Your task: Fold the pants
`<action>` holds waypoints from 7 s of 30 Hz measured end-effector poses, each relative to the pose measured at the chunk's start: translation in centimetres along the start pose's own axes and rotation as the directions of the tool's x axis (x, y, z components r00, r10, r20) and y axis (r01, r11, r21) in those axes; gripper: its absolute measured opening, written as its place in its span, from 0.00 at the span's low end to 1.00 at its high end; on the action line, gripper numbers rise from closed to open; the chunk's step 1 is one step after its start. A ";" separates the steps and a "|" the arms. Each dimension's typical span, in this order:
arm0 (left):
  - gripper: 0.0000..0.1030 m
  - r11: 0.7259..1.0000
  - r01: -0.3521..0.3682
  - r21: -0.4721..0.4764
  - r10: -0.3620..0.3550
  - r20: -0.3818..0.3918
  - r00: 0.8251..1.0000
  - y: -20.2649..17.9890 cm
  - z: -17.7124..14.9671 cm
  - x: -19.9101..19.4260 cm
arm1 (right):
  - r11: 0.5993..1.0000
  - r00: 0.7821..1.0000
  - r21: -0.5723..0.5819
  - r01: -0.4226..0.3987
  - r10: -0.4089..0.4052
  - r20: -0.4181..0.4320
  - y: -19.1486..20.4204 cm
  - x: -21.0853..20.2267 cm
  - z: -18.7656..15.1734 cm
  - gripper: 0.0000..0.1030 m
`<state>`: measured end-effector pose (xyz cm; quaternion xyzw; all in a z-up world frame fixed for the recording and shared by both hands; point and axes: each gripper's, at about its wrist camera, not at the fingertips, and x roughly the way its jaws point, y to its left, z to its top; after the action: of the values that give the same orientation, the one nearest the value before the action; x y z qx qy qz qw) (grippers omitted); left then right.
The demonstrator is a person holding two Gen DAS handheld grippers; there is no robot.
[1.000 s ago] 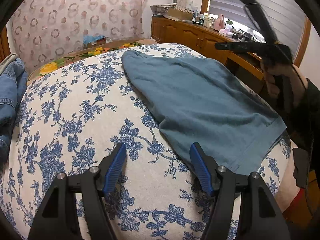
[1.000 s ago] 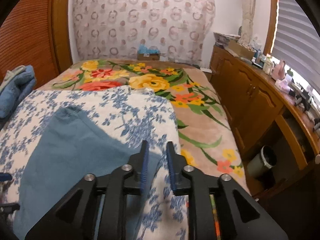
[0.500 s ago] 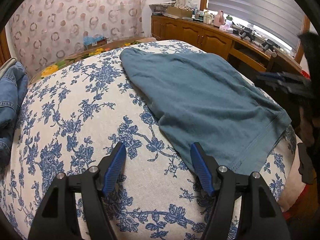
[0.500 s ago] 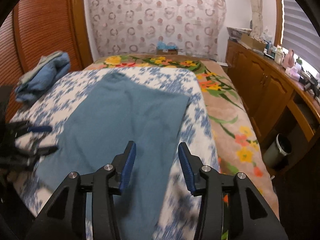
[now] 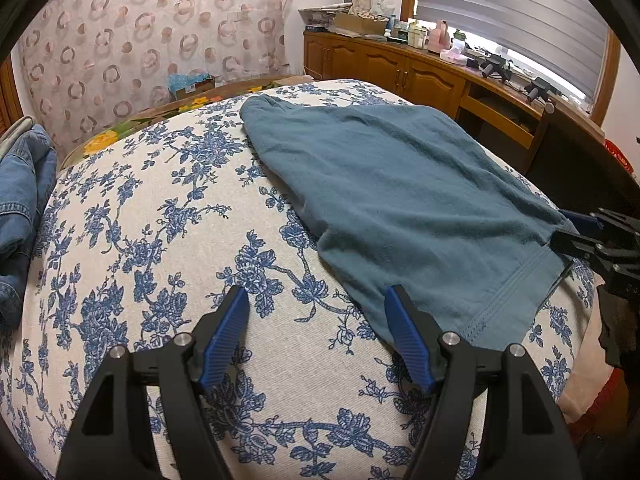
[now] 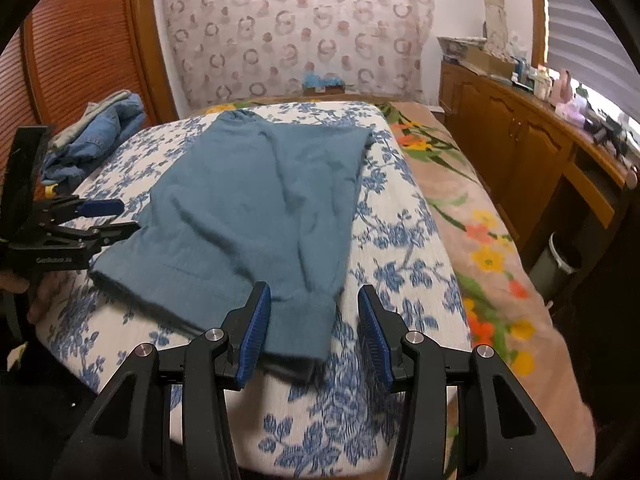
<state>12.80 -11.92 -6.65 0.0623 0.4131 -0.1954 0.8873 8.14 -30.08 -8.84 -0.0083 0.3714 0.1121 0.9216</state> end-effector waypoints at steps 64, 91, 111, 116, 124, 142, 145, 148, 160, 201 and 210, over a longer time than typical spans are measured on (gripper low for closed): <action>0.70 0.997 0.082 0.014 -0.082 -0.003 0.997 -2.1 -2.8 -2.7 | 0.999 0.999 0.028 -0.035 0.035 -0.001 0.8 -0.8 -2.0 0.30; 0.35 0.981 0.187 -0.059 -0.187 0.003 0.982 -2.1 -2.5 -2.8 | 0.998 0.999 0.034 -0.048 0.047 0.015 0.7 -0.8 -2.2 0.28; 0.26 0.981 0.189 -0.036 -0.189 0.008 0.982 -3.3 -3.0 -3.1 | 0.997 0.998 0.051 -0.056 0.056 0.017 0.7 -1.0 -2.0 0.28; 0.18 0.980 0.193 -0.045 -0.192 0.008 0.981 -3.3 -2.9 -3.2 | 0.997 0.998 0.048 -0.055 0.054 0.022 0.7 -1.2 -1.9 0.28; 0.07 0.980 0.197 -0.014 -0.196 0.055 0.979 -3.6 -1.7 -5.1 | 0.994 0.994 0.026 -0.105 0.104 0.041 1.4 -1.8 -0.6 0.06; 0.06 0.990 0.138 0.010 -0.132 0.366 0.921 0.5 6.7 -19.2 | 0.971 0.913 -0.167 -0.169 0.218 0.346 7.6 -11.8 12.5 0.06; 0.06 0.995 0.096 0.011 -0.092 0.407 0.909 1.7 8.2 -21.2 | 0.963 0.895 -0.198 -0.182 0.246 0.372 8.8 -12.5 15.1 0.06; 0.06 0.999 0.052 -0.006 -0.044 0.425 0.904 3.3 9.7 -21.7 | 0.955 0.889 -0.218 -0.202 0.272 0.368 10.0 -11.9 17.9 0.06; 0.06 0.986 -0.141 -0.087 0.165 0.458 0.873 10.6 17.9 -20.2 | 0.964 0.899 -0.228 -0.140 0.220 0.380 13.7 -5.2 29.8 0.06; 0.07 0.980 -0.013 -0.198 0.035 0.106 0.994 8.3 -6.3 -9.5 | 0.932 0.956 -0.217 -0.292 0.291 -0.035 15.6 2.8 5.3 0.06; 0.07 0.981 -0.010 -0.194 0.031 0.106 0.994 7.9 -6.9 -9.5 | 0.938 0.957 -0.191 -0.289 0.284 -0.052 15.4 3.0 3.6 0.06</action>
<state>5.52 -0.03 -4.34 -0.0307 0.3805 -0.1484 0.9123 9.42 -14.09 -7.24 -0.0465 0.3668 0.2811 0.8856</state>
